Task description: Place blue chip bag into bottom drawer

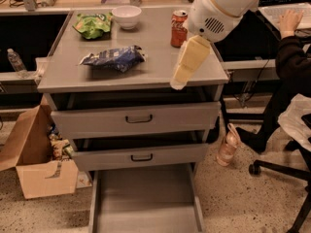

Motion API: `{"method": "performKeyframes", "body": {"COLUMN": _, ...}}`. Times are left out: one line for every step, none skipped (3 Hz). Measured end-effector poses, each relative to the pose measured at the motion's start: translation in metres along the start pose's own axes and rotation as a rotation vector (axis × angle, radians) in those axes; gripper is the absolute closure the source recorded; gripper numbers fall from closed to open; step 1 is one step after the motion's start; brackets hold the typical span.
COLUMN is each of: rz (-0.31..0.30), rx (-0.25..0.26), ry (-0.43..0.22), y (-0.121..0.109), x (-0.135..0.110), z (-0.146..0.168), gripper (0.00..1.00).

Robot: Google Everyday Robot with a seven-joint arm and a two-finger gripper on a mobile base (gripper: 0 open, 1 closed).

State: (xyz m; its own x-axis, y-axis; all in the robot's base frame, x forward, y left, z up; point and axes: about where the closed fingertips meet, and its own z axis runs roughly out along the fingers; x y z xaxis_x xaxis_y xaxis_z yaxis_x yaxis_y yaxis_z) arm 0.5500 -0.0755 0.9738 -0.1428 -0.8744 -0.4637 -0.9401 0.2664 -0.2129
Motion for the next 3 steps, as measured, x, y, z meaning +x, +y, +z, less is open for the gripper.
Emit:
{"method": "performKeyframes", "body": {"rz": -0.043, "rx": 0.005, "ry": -0.067, "y": -0.031, "x": -0.048, "z": 0.037, "gripper": 0.00}}
{"method": "performKeyframes", "body": {"rz": -0.047, "rx": 0.018, "ry": -0.145, "y": -0.065, "x": -0.099, "z": 0.075, "gripper": 0.00}}
{"method": "performKeyframes", "body": {"rz": -0.039, "rx": 0.025, "ry": -0.200, "y": -0.086, "x": -0.139, "z": 0.112, "gripper": 0.00}}
